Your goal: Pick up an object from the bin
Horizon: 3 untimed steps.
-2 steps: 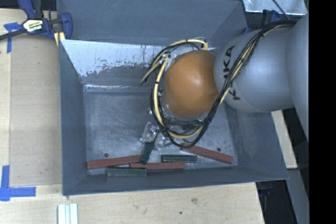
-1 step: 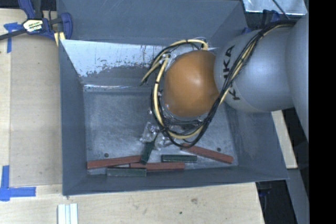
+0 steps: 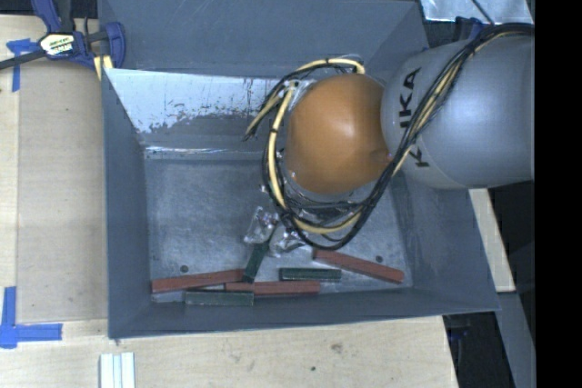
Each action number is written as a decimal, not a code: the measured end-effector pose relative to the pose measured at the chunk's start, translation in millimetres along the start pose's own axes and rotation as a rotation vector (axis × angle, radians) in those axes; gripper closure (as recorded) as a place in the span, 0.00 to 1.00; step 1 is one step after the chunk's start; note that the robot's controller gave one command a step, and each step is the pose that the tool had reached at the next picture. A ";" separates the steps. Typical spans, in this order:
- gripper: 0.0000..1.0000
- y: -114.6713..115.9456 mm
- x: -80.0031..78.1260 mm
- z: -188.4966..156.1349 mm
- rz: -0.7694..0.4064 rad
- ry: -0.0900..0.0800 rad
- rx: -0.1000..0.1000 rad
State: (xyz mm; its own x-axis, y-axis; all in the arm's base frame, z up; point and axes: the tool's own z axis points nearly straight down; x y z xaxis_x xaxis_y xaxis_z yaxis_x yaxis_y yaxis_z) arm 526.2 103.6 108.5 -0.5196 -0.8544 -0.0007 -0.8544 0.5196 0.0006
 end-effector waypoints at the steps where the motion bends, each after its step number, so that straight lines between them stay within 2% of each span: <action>1: 1.00 -4.1 6.1 -87.4 0.017 -0.002 0.001; 2: 1.00 -4.1 6.1 -87.5 0.017 -0.001 0.001; 3: 1.00 -8.6 6.3 -119.2 -0.109 0.000 -0.001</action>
Offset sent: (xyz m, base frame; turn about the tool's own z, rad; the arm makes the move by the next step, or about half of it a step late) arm 0.0000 0.0000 0.0000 0.0000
